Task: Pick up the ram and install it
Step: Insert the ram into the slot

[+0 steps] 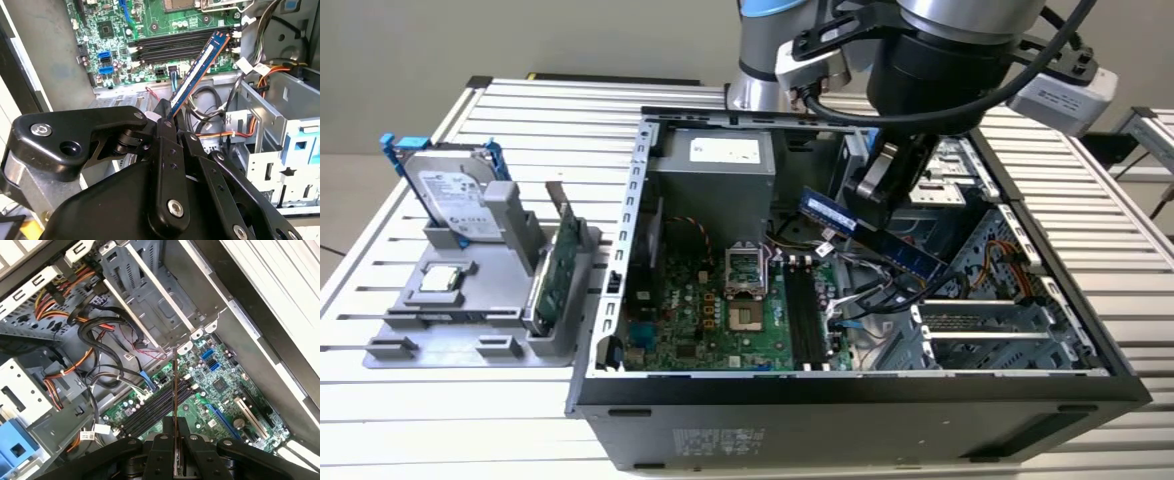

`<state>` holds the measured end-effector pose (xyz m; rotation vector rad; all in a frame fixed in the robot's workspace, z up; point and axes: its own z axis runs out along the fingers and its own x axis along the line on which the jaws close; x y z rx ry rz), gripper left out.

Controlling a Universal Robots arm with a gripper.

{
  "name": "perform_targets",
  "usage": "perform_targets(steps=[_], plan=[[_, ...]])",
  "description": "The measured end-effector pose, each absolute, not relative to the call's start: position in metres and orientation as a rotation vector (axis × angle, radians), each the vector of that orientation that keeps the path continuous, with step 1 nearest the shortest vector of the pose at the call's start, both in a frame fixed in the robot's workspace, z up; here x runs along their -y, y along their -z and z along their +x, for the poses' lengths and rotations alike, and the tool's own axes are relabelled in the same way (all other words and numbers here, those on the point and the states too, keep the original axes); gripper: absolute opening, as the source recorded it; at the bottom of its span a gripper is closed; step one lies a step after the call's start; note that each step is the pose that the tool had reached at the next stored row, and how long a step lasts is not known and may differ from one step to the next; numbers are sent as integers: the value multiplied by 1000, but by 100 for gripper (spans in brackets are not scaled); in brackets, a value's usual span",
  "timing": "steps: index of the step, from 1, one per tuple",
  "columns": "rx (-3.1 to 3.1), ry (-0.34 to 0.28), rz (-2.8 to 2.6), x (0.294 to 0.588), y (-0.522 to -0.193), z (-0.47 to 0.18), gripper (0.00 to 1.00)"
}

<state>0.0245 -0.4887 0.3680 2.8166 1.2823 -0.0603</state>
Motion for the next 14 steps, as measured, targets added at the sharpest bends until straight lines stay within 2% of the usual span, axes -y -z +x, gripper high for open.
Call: perform_targets(steps=[14], plan=[[-1259, 61, 2827, 489, -368, 25, 0]])
